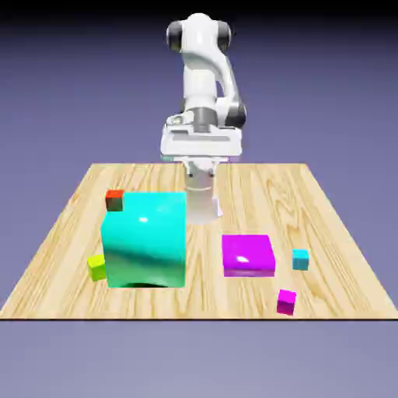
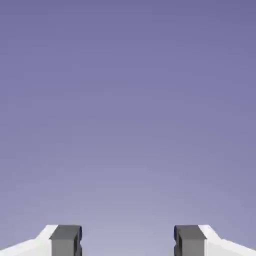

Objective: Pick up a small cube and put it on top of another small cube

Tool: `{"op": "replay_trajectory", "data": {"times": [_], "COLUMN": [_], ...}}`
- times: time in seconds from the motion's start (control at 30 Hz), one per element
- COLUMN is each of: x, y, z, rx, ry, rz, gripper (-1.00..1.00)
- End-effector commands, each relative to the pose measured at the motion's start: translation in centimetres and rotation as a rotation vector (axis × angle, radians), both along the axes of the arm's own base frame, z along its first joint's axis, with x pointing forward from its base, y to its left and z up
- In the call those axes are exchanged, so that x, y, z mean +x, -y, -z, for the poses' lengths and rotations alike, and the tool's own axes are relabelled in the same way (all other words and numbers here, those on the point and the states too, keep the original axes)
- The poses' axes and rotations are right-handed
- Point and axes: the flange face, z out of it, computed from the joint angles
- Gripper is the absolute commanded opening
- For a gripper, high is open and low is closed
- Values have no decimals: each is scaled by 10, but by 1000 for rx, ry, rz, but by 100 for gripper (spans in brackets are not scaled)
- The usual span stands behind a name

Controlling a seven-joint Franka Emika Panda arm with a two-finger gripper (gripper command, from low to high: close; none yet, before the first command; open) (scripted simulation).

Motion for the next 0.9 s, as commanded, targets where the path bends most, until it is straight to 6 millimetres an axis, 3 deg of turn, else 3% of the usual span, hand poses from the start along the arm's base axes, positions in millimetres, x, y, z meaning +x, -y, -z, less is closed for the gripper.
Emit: {"op": "replay_trajectory", "data": {"times": [0.0,0.2,0.43,0.87], "x": [10,64,117,178], "y": [-5,-37,-79,-155], "z": [4,36,86,191], "rx": [0,8,26,89], "ry": [-36,-253,-504,-953], "rz": [3,22,54,137], "gripper": [0,0,0,0]}}
